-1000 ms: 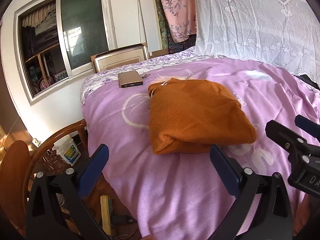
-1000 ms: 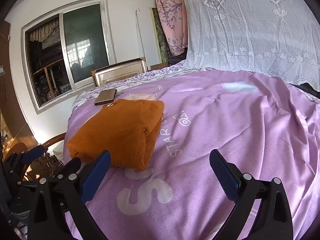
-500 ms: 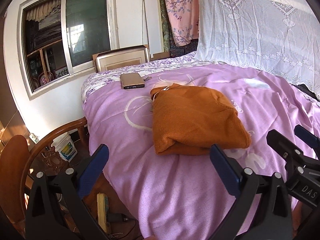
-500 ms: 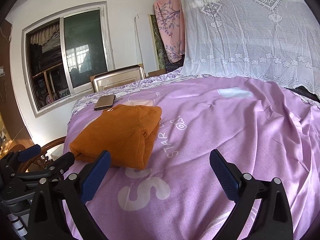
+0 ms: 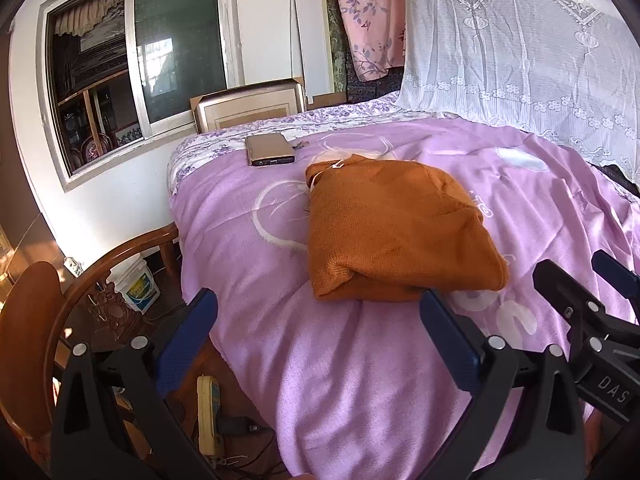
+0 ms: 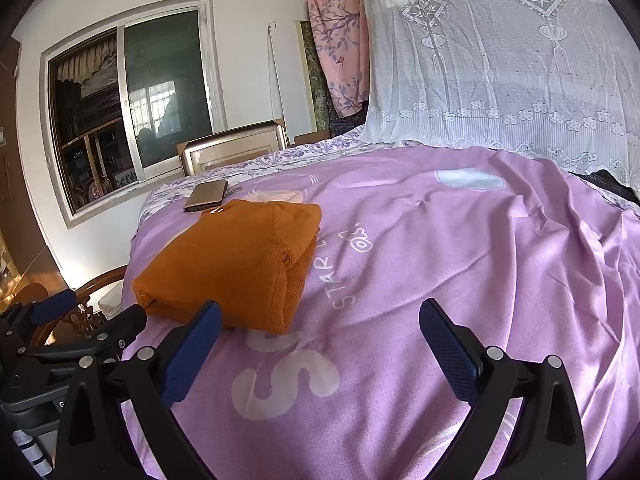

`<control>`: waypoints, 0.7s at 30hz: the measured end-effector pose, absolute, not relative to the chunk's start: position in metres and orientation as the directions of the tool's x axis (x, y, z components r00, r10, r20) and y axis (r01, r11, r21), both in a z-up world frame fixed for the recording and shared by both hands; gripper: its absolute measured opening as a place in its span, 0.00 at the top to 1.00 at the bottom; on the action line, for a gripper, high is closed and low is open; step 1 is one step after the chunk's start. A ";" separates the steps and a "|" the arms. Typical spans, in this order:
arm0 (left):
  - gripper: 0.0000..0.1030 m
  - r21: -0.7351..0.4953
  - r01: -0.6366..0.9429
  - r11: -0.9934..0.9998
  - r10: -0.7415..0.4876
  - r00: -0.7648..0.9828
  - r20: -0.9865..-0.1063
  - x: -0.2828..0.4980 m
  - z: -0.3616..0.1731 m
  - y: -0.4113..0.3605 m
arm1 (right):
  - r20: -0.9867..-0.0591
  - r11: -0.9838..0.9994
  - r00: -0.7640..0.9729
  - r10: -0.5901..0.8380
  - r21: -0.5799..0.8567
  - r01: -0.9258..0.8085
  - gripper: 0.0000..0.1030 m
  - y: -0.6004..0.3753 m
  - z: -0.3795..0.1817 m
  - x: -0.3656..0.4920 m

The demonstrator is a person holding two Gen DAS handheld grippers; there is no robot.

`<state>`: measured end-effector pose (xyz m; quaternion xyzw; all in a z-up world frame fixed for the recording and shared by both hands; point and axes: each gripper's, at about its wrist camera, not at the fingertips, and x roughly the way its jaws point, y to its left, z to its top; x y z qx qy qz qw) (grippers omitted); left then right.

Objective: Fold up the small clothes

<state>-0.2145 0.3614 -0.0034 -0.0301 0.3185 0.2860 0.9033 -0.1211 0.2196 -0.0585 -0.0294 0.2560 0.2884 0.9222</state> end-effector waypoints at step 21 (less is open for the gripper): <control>0.04 0.144 -0.552 0.821 0.522 0.625 -0.580 -0.218 -0.001 0.366 | -0.498 0.829 0.699 0.514 0.077 -0.554 0.03 0.221 -0.059 -0.122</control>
